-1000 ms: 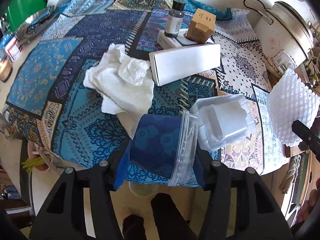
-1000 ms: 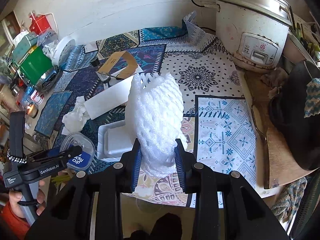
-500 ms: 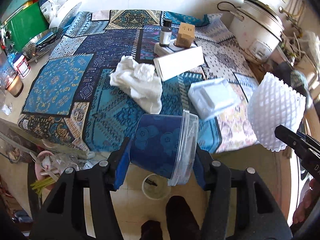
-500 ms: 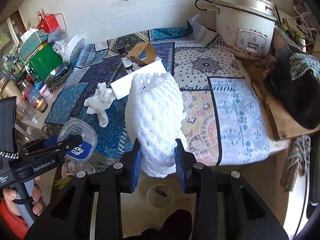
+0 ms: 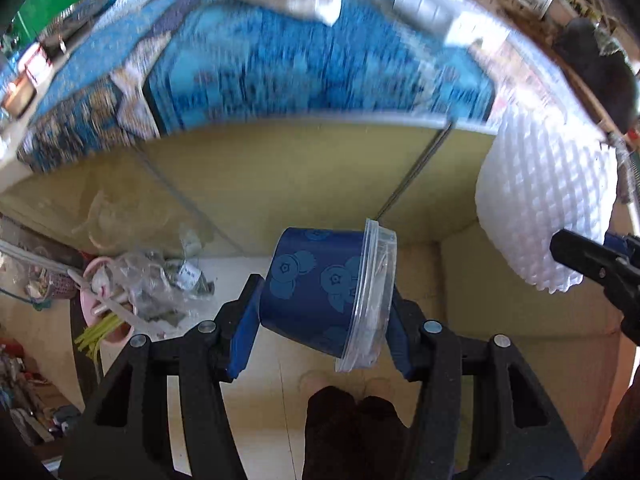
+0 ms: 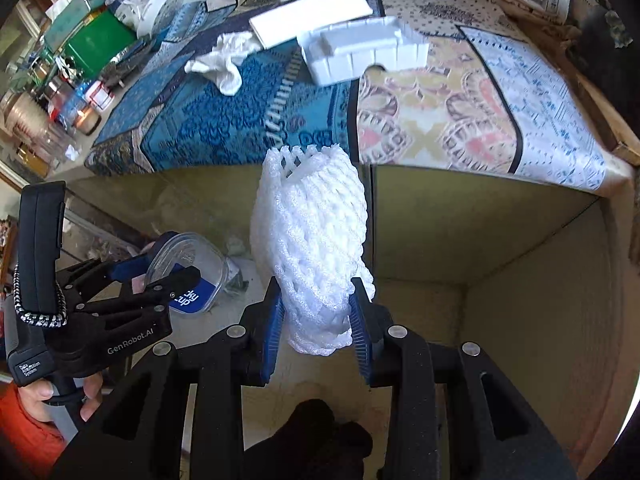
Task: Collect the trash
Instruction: 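Lift the cup and foam net and carry both down over the floor bin, then open the left gripper over the bin while the right releases the foam net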
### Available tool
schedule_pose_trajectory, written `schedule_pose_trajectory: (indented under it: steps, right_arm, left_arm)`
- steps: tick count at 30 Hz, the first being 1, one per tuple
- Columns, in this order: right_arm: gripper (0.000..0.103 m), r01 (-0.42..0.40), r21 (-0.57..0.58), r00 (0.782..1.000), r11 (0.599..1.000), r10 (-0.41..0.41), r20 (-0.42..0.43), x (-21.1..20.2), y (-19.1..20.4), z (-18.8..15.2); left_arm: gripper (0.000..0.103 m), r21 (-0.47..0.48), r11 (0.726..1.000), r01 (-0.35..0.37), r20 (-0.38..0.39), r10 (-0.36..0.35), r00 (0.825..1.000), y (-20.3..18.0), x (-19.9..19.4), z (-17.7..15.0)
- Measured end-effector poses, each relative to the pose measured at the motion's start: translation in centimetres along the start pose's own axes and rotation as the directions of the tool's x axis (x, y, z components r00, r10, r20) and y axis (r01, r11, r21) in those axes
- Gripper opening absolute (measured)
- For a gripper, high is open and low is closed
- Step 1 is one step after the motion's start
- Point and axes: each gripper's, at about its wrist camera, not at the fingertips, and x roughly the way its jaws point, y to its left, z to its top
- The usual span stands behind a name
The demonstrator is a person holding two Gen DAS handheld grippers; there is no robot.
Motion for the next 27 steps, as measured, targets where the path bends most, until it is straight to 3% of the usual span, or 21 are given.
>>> schedule_pose_trajectory:
  steps: [5, 12, 21, 27]
  right_arm:
    - [0.029, -0.02, -0.05, 0.998, 0.999, 0.017, -0.061, 5.9, -0.8, -2.5]
    - [0.029, -0.012, -0.087, 0.983, 0.996, -0.004, -0.182, 19.1, -4.3, -7.6]
    - [0.029, -0.029, -0.043, 0.952, 0.999, 0.014, -0.305, 37.9, -9.5, -13.3]
    - [0.029, -0.057, -0.038, 0.935, 0.998, 0.04, -0.352, 45.3, -10.1, -14.9]
  left_arm:
    - [0.055, -0.062, 0.998, 0.02, -0.073, -0.025, 0.997, 0.6, 7.7, -3.2]
    - [0.055, -0.142, 0.988, 0.056, -0.135, -0.076, 0.988, 1.2, 22.1, -7.1]
    - [0.055, -0.127, 0.985, 0.116, -0.234, -0.144, 0.961, 1.6, 41.0, -12.0]
    - [0.055, -0.132, 0.983, 0.126, -0.264, -0.157, 0.952, 2.4, 49.1, -13.8]
